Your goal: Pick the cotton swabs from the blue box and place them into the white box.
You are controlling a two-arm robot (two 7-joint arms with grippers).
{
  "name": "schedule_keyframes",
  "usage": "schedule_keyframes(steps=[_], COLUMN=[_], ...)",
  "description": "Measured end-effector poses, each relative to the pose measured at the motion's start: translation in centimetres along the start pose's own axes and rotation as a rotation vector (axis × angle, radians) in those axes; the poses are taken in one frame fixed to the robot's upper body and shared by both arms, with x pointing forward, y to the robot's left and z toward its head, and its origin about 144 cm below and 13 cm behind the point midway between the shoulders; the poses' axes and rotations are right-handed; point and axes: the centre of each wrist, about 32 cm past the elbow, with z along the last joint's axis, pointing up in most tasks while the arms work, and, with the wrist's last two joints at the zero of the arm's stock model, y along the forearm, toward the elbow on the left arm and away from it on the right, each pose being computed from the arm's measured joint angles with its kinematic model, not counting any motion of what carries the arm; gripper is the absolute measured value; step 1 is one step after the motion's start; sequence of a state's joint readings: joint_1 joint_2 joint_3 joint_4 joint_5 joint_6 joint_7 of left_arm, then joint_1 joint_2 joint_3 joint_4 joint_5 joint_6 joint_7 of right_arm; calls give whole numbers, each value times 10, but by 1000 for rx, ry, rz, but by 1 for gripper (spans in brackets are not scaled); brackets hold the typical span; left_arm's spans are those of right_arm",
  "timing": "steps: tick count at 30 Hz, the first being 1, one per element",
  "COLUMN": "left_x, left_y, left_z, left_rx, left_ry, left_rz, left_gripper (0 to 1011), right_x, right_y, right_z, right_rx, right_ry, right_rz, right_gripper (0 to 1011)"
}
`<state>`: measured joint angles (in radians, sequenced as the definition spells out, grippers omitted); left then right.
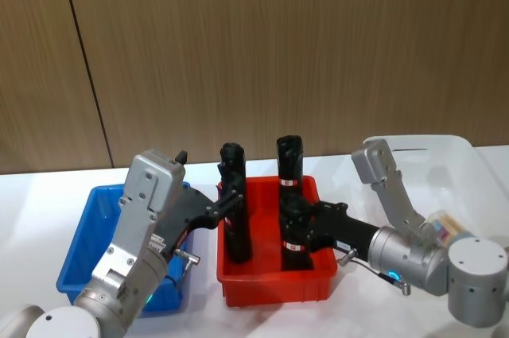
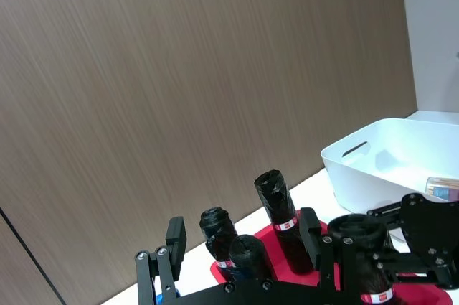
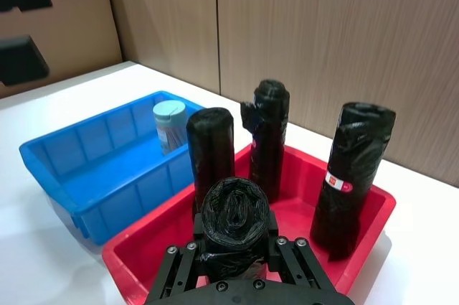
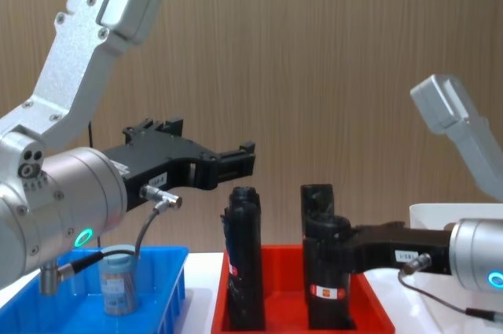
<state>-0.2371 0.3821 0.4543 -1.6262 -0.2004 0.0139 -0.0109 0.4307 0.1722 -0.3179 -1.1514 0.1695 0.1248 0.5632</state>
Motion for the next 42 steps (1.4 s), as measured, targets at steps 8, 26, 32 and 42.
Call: schedule_keyframes(steps=[8, 26, 32, 42], left_x=[0, 0, 0, 0], left_y=[0, 0, 0, 0], left_z=[0, 0, 0, 0], left_rx=[0, 0, 0, 0], left_ry=[0, 0, 0, 0], left_rz=[0, 0, 0, 0], left_gripper=[1004, 1004, 1004, 1004], right_x=[0, 21, 39, 70], right_y=[-6, -31, -42, -54], right_z=[11, 61, 77, 84], right_rx=[35, 189, 226, 229], right_ry=[-17, -22, -39, -69], right_rz=[-5, -120, -193, -312], right_gripper=[389, 356, 356, 356])
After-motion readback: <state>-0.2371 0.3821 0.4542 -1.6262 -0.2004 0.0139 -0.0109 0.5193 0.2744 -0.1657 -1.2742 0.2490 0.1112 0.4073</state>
